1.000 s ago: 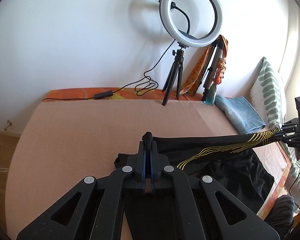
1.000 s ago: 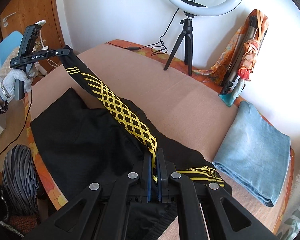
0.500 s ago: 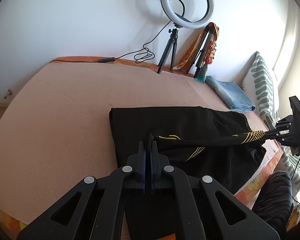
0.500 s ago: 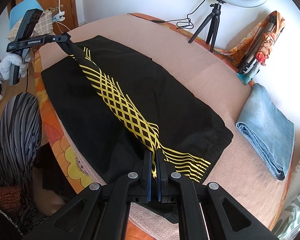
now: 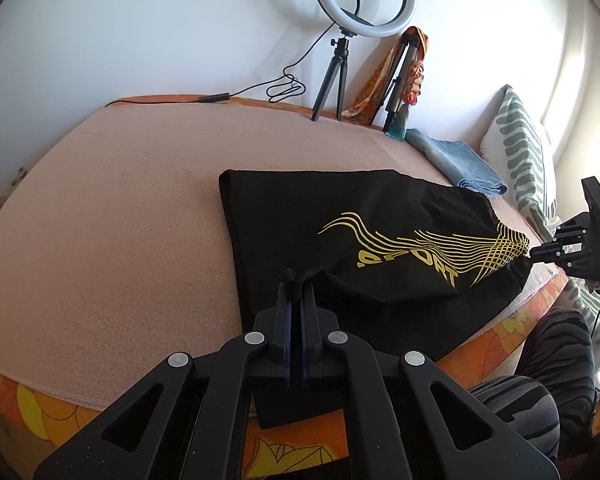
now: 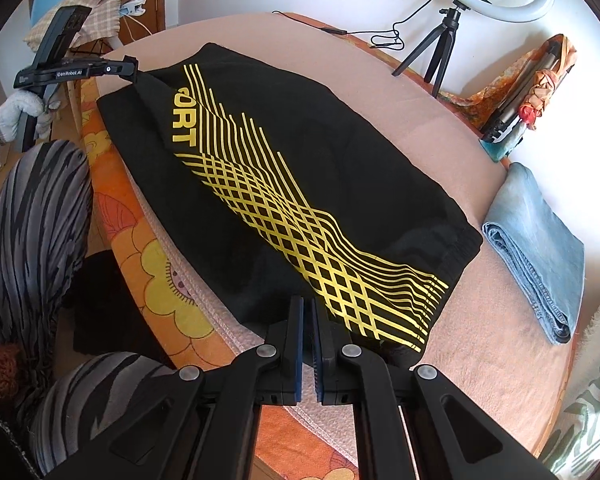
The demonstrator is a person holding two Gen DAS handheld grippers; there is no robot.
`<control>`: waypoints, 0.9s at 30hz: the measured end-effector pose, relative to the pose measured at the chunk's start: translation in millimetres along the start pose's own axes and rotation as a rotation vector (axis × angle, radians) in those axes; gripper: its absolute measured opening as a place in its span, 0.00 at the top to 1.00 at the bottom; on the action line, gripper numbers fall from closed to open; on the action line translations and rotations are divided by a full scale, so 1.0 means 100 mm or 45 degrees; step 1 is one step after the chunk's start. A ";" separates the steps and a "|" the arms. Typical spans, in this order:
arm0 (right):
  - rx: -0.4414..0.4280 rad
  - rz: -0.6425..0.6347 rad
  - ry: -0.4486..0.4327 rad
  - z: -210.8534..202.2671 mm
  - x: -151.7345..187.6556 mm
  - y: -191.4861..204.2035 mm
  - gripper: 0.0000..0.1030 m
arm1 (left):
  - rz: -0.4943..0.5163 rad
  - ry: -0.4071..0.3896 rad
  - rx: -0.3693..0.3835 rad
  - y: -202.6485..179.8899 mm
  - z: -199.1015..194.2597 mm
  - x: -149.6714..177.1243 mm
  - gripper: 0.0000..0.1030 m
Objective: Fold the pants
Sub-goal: 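Lift the shorts leg with the right tool and fold it over the other leg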
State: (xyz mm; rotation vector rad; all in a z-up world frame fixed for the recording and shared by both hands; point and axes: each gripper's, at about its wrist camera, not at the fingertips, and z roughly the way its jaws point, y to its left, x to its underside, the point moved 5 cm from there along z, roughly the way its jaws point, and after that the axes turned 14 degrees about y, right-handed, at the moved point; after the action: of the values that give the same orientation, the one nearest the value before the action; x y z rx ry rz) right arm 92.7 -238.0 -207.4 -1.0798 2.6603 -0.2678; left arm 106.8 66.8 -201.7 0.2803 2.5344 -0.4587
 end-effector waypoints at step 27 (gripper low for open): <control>0.092 -0.136 -0.014 -0.05 0.10 -0.07 1.00 | 0.090 0.036 -0.062 0.03 -0.08 0.19 0.98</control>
State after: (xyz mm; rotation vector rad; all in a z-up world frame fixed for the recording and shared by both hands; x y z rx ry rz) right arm 88.6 -249.6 -202.7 -1.1985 2.5661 -0.3739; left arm 87.7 74.7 -206.7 0.3595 2.5496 -0.3679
